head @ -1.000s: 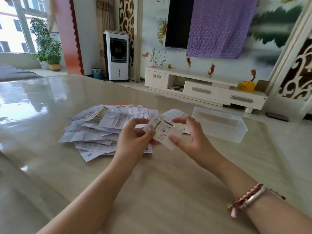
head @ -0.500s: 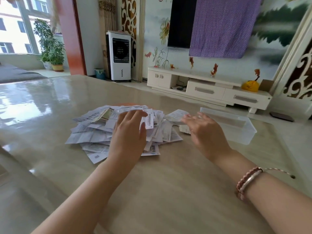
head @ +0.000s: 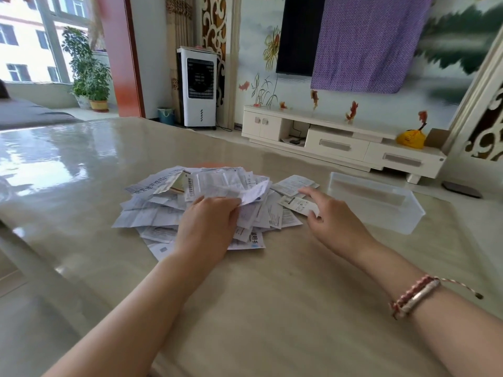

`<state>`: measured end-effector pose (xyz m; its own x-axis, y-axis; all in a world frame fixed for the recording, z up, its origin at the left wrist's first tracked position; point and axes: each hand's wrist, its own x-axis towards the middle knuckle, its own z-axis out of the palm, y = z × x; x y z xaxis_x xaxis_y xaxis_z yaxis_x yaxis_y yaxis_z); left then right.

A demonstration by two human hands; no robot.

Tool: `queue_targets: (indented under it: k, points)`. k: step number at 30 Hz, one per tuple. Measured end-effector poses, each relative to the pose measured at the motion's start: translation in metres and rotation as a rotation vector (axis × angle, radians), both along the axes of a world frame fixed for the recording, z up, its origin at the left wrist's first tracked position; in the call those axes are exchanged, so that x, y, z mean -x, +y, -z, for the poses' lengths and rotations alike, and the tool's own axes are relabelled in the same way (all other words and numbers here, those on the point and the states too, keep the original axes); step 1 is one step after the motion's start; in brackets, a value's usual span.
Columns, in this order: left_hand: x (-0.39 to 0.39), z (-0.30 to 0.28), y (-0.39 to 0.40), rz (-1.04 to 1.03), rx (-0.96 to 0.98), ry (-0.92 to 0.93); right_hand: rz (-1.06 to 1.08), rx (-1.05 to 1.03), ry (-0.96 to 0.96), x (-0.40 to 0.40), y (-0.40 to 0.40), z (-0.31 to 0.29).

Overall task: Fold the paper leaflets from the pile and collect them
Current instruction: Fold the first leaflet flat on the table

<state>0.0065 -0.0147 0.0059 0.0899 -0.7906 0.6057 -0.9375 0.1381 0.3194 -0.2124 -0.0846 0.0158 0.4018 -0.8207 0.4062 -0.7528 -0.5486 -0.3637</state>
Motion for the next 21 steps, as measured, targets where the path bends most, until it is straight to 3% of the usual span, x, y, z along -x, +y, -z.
queue_targets:
  k: [2, 5, 9, 14, 18, 21]
  points:
    - [0.009, 0.003, -0.003, 0.181, 0.009, 0.188, -0.094, -0.051, -0.119, 0.004, 0.013, -0.004]
    - [0.026, 0.007, 0.0, 0.473, -0.122, 0.415, -0.169, -0.123, -0.233, 0.015, 0.03, -0.005]
    - [0.046, 0.014, 0.007, 0.713, -0.373, 0.465, -0.139, -0.303, -0.46, 0.04, 0.042, -0.005]
    - [0.054, 0.017, 0.005, 0.641, -0.398, 0.388, -0.128, -0.46, -0.512, 0.057, 0.044, 0.002]
    - [0.058, 0.015, 0.003, 0.567, -0.438, 0.646, -0.133, -0.498, -0.647, 0.053, 0.042, 0.003]
    - [0.058, 0.015, 0.005, 0.352, -0.324, 0.444, -0.089, -0.433, -0.563, 0.047, 0.038, 0.011]
